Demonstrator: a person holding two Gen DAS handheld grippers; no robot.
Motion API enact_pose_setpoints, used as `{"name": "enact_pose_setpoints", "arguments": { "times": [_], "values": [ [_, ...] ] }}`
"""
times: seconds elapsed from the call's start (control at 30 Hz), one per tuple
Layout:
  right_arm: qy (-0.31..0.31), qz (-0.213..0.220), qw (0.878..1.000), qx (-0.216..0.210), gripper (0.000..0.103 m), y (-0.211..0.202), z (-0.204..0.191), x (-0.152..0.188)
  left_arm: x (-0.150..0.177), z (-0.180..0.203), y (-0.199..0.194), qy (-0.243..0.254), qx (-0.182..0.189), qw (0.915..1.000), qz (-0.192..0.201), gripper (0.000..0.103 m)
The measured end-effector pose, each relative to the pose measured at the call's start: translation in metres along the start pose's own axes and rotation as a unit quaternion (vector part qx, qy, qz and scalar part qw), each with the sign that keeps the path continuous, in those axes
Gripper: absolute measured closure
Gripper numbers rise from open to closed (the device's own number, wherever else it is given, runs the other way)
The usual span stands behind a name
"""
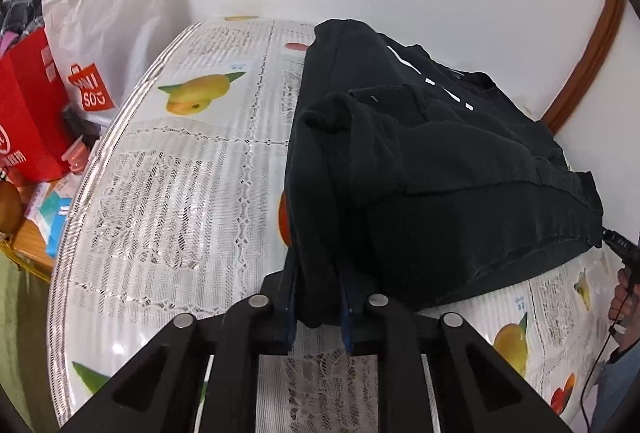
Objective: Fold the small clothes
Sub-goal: 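Lay the folded side flat and open both grippers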
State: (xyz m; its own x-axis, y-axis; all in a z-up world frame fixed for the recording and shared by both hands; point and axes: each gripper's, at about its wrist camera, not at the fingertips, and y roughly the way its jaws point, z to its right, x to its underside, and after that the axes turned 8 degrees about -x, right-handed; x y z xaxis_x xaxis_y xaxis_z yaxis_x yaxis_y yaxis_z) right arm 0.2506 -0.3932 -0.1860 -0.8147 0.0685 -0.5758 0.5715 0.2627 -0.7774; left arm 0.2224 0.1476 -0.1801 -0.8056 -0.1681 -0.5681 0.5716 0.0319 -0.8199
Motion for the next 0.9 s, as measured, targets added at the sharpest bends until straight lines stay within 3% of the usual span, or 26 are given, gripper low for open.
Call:
{"name": "enact_pose_setpoints", "arguments": {
  "times": [0.27, 0.57, 0.7, 0.8, 0.9],
  "values": [
    [-0.002, -0.008, 1.000, 0.007, 0.093, -0.021, -0.001, 0.016, 0.026, 0.000, -0.027, 0.015, 0.003, 0.9999, -0.001, 0.089],
    [-0.011, -0.031, 0.999, 0.001, 0.092, -0.062, -0.004, 0.058, 0.074, -0.007, -0.061, 0.019, 0.006, 0.9997, -0.010, 0.088],
    [-0.018, -0.037, 0.999, 0.016, 0.086, -0.078, -0.006, 0.070, 0.080, -0.007, -0.066, 0.027, -0.001, 0.9995, -0.016, 0.083],
    [-0.027, -0.017, 0.998, 0.047, 0.082, -0.096, -0.014, 0.075, 0.083, -0.008, -0.073, 0.026, -0.017, 0.9995, -0.007, 0.077],
    [-0.037, 0.015, 0.999, 0.030, 0.073, -0.116, -0.030, 0.079, 0.089, -0.012, -0.084, 0.019, -0.016, 0.9997, 0.003, 0.073]
  ]
}}
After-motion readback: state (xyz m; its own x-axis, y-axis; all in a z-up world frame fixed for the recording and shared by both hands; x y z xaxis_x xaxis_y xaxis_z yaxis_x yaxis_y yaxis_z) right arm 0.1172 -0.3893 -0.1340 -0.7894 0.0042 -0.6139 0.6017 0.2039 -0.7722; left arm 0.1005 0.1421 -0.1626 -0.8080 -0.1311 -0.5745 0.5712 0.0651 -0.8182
